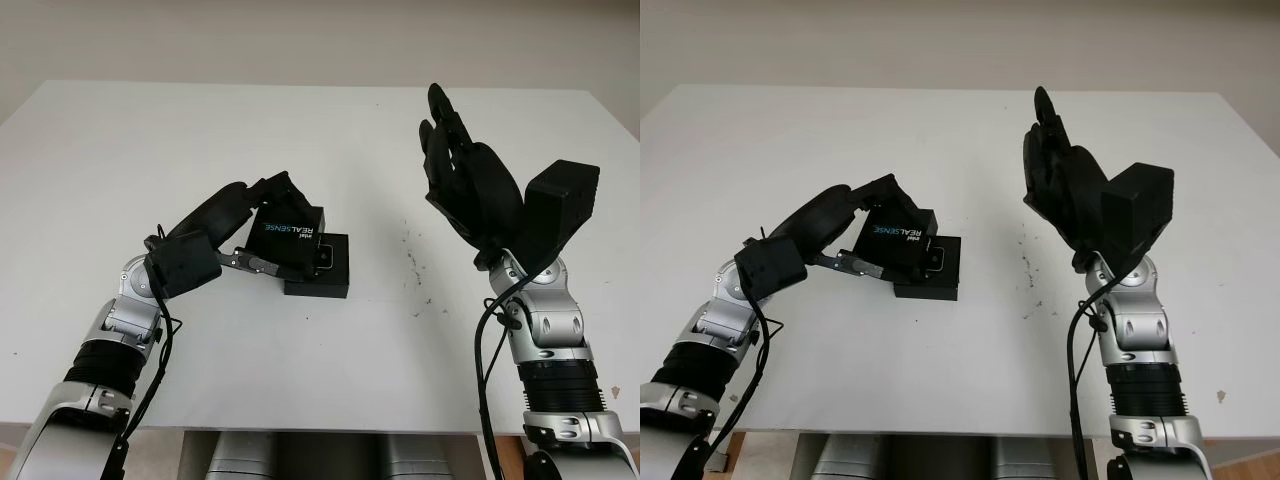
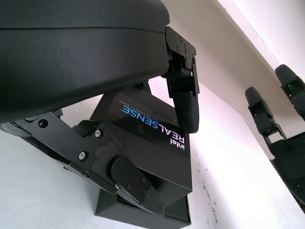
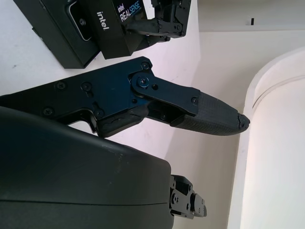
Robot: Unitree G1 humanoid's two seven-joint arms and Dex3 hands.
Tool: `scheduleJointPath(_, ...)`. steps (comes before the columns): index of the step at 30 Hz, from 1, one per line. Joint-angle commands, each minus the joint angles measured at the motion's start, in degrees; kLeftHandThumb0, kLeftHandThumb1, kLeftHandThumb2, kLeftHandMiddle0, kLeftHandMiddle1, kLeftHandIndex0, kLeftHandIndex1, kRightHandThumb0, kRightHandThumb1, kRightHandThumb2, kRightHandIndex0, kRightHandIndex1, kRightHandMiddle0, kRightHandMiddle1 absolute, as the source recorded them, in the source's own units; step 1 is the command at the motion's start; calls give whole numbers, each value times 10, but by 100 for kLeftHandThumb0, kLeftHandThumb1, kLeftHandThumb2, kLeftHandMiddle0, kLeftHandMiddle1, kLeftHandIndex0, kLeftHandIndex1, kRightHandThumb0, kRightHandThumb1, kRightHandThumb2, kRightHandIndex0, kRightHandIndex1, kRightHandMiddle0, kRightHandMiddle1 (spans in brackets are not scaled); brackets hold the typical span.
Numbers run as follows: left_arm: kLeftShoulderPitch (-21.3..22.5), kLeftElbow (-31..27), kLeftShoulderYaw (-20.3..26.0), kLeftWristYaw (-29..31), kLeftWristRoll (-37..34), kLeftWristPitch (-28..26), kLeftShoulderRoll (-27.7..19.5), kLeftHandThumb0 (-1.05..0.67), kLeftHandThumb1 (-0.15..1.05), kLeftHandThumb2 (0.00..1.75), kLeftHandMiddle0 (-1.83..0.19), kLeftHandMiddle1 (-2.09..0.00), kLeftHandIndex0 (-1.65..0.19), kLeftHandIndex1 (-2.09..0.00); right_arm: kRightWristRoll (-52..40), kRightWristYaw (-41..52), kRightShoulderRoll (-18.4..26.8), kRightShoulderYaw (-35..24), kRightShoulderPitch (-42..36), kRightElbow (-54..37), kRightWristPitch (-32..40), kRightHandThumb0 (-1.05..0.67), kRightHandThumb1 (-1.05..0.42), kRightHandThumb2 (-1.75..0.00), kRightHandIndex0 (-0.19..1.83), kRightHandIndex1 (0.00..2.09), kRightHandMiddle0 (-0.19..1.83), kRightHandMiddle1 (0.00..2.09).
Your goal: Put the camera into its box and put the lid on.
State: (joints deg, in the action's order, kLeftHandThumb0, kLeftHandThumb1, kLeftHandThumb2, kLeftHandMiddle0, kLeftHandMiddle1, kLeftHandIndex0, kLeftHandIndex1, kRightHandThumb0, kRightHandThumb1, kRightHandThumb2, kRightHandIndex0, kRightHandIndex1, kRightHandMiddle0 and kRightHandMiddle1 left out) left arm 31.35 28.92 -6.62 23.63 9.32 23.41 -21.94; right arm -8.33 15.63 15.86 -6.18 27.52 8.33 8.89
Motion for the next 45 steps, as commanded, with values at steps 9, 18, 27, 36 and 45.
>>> scheduleJointPath(9,-66,-184,-6,-32,23,-183,27,-20,99,5,-36,-171,-25,-151,8,9,2,5,4,-5,-12,-80,-105,-77,-19,0,-19,0)
scheduleJointPath(18,-88,-254,-20,-52,50,-272,32,-13,101,6,-31,-175,-21,-150,6,9,-1,4,3,1,-18,-80,-105,-75,-19,0,-19,0)
scheduleJointPath(27,-87,-236,-30,-92,62,-254,54,-12,102,6,-30,-170,-20,-146,4,6,-5,3,2,-1,-19,-79,-105,-75,-19,0,-19,0)
scheduleJointPath(36,-64,-187,-36,-91,56,-214,65,-11,101,5,-29,-170,-21,-151,2,10,-2,3,-3,-6,-19,-80,-105,-74,-19,0,-19,0)
scheduleJointPath(45,-48,-150,-47,-78,59,-168,59,-10,101,5,-32,-163,-21,-151,3,9,-1,3,-5,-5,-21,-82,-105,-75,-19,0,-19,0)
